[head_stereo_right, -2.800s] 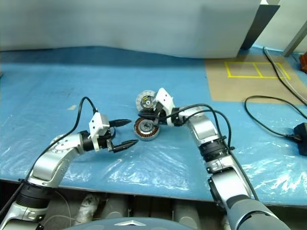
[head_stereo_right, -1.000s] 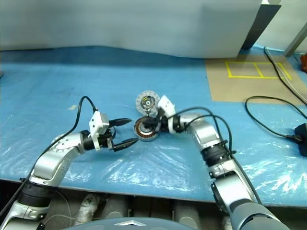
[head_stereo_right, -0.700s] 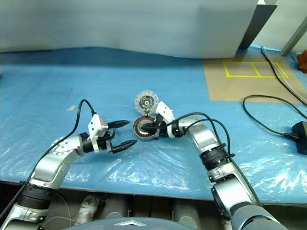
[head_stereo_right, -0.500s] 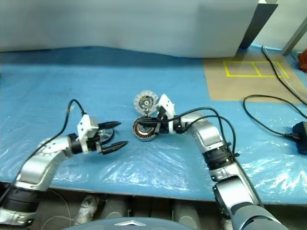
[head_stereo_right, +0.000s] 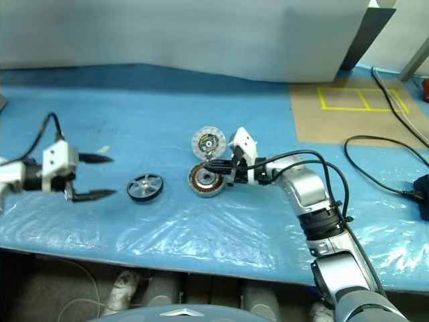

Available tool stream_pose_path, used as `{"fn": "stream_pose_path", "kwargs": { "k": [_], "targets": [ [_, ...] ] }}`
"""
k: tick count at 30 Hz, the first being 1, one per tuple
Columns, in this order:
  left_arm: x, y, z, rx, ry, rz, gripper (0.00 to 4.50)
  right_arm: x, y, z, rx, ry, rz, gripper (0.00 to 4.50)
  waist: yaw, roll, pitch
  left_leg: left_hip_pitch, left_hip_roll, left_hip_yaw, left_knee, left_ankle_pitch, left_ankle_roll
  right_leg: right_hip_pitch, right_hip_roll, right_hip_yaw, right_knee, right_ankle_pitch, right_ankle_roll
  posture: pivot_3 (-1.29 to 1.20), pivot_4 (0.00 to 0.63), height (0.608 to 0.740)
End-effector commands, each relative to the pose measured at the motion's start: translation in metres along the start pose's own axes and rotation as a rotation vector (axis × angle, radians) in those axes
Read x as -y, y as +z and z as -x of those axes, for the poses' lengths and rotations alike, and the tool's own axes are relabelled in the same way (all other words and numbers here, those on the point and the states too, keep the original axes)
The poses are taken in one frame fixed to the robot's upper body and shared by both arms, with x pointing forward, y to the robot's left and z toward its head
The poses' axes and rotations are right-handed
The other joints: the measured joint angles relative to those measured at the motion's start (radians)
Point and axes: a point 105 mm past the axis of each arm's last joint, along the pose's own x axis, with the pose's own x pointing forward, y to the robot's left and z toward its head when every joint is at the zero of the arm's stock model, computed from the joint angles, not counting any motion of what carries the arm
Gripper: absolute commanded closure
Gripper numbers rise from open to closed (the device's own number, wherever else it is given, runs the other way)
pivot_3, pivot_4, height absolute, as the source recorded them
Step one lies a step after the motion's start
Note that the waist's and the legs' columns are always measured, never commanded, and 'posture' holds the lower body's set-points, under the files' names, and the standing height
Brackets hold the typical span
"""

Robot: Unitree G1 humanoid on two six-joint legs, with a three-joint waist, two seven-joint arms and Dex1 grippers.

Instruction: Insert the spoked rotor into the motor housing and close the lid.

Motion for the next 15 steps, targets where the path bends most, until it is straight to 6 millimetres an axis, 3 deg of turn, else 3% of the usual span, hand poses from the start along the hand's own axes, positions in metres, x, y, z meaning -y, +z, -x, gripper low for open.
{"fn": "stream_pose_path", "kwargs": {
  "k": [1,3,6,11,15],
  "targets": [
    [-0.021,0.008,-0.001,-0.027,-0.014,-0.062,0.0,0.001,0.006,0.006,0.019,-0.018,0.033,4.44,0.004,0.0,0.0,0.0,0.0,0.0,0.0,0.0,0.0,0.0,0.0,0.0,0.0,0.0,0.0,0.0,0.15,0.74],
    [-0.031,0.025,-0.014,0.03,-0.043,-0.059,0.0,0.001,0.006,0.006,0.018,-0.021,0.034,4.44,0.011,0.0,0.0,0.0,0.0,0.0,0.0,0.0,0.0,0.0,-0.001,0.0,0.0,0.0,0.0,0.0,0.15,0.74],
    [-0.02,0.038,-0.041,0.059,-0.187,-0.097,0.0,0.0,0.006,0.006,0.012,-0.022,0.045,4.44,0.012,0.0,0.0,-0.001,-0.001,0.0,0.001,0.0,0.0,0.0,-0.001,0.0,0.001,0.0,0.0,0.0,0.15,0.74],
    [0.012,0.033,-0.069,0.004,-0.411,-0.208,0.0,-0.012,0.014,0.007,-0.003,0.02,0.123,4.44,0.002,0.0,0.0,-0.003,0.0,0.0,0.0,0.0,-0.001,-0.003,0.0,-0.001,0.002,0.0,0.0,0.0,0.15,0.74],
    [0.019,0.03,-0.077,-0.025,-0.473,-0.249,0.0,-0.032,0.017,0.024,-0.037,0.106,0.18,4.44,0.007,0.0,0.0,-0.009,0.0,-0.001,0.001,0.0,-0.001,-0.01,0.0,-0.001,0.005,0.002,0.003,0.0,0.15,0.74]
  ]
}}
